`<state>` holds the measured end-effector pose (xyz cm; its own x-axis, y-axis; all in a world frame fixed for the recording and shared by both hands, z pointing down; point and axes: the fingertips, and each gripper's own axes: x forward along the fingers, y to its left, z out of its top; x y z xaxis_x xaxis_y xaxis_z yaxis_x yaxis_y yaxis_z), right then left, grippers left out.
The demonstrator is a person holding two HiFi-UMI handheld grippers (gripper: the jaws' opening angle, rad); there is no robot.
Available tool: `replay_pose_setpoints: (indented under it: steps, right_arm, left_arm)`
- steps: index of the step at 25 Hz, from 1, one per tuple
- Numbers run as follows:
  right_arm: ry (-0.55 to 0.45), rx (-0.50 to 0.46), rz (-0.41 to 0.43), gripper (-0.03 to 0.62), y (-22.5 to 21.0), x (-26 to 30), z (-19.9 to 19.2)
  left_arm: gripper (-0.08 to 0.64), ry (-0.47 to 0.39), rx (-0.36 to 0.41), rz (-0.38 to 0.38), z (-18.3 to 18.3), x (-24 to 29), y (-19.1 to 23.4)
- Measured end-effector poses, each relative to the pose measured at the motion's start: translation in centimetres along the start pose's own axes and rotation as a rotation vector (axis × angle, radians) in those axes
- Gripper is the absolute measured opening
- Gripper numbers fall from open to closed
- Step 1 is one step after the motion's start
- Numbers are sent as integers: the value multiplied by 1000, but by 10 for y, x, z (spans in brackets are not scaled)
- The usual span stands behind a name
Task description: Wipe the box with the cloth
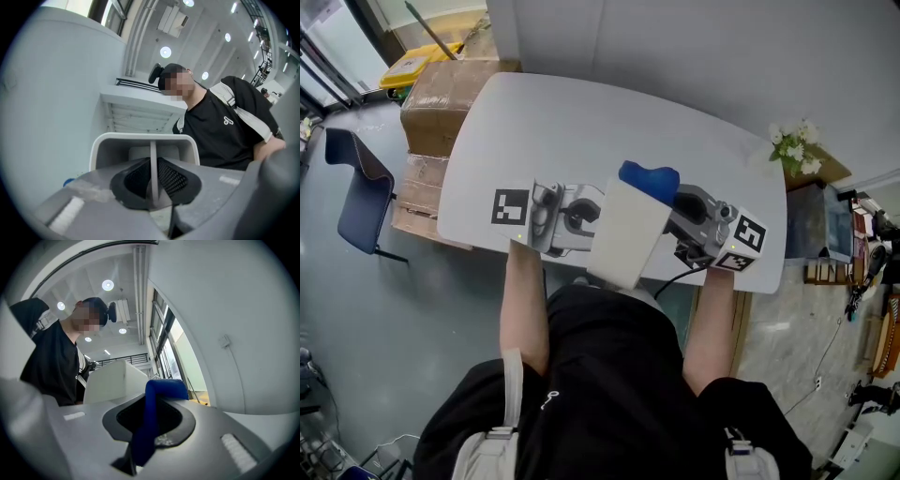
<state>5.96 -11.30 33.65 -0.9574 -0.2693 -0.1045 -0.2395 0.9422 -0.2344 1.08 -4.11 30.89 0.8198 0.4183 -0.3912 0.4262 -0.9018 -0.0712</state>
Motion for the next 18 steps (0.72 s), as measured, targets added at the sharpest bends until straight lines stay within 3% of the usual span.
replay_pose_setpoints:
  steps: [3,9,18]
  right_arm:
    - [-4,12,2,54,2,0,-3]
    - [1,30,11,54,6,6,-12]
    - [32,39,107,54,28,19,-20]
  left_arm:
    - [51,-48,22,41,11,-1,6]
    - [51,-47,51,144,18,-3,21]
    - [51,-73,78,325,27,-25,47]
